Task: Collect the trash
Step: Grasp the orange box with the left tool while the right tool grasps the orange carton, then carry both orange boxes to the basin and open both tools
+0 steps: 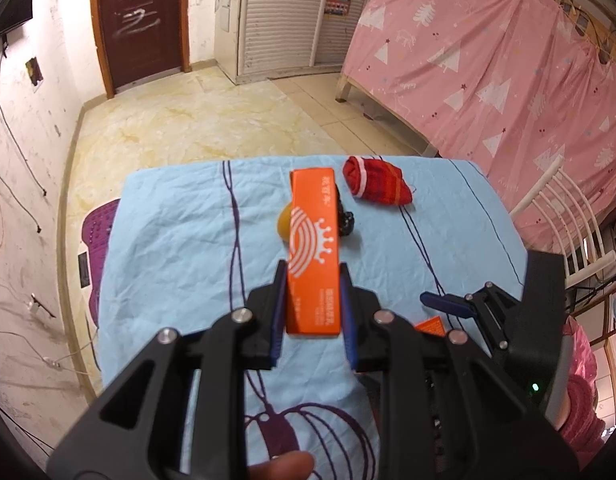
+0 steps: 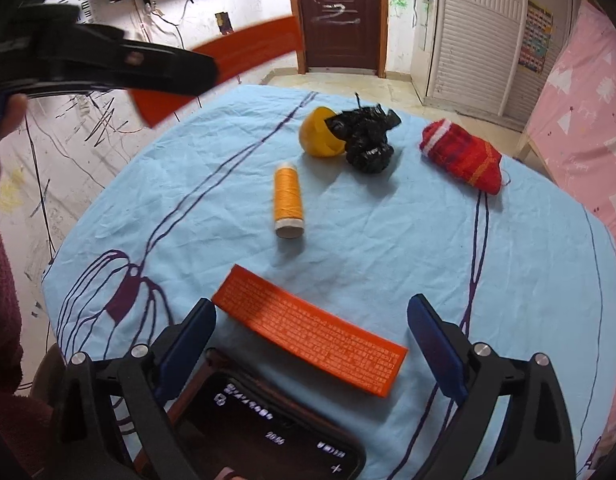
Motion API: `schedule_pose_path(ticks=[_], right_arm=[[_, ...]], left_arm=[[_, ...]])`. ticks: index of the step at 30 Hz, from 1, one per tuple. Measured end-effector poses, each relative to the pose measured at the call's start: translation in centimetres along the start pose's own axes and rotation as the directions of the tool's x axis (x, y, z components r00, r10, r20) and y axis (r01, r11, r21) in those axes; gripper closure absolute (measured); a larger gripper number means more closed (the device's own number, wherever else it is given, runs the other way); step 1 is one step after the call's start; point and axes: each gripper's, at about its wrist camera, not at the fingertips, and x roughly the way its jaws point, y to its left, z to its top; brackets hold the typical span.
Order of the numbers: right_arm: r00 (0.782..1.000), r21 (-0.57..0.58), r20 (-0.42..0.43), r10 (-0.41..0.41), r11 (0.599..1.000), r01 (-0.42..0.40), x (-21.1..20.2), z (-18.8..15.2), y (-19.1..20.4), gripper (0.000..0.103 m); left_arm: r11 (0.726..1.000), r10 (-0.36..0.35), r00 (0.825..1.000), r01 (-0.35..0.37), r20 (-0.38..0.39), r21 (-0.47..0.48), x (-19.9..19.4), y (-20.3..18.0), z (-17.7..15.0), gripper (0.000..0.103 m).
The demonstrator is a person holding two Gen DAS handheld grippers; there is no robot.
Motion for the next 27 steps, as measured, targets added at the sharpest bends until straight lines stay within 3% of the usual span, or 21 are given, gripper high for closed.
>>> schedule_pose_path(ticks=[4,6,8,11,14,27], right_arm=[[1.0,0.02,-0.01,-0.004,1.0,0.005,0.5,0.0,-1.0,0.014],[1.0,0.016,-0.007,-0.015,1.0,0.015,0.3,-0.1,-1.2,0.023],[0.999,0.005,-0.003,-0.033,0.999,0.033,0.2,0.0,-1.3,0.046],[1.0,-0.006,-0.003,-0.027,1.0,0.027,-0.2,0.1,-1.8,0.068],[1.0,-0.013,0.005,-0.026,1.0,0.026,-0.4,-0.2,-2.2,0.083],[0.992,0.091,0.118,-0.049,0.995,0.038,-4.6,-0.8,-6.4,0.086]], left_arm=[[1.0,-0.003,1.0,0.003,0.003,-0.005,0.1,-0.1,0.0,0.081],[1.0,-0.004,1.0,0.004,0.001,-0.005,0.0,0.0,0.0,0.081],[1.0,-0.003,1.0,0.003,-0.001,-0.006,0.1,0.0,0.0,0.081],[1.0,-0.001,1.0,0.001,-0.006,-0.01,0.0,-0.1,0.1,0.081],[1.0,0.0,1.0,0.0,-0.005,-0.009,0.0,-0.2,0.2,0.081],[1.0,0.013,1.0,-0.013,-0.006,0.028,0.2,-2.8,1.0,0.081]])
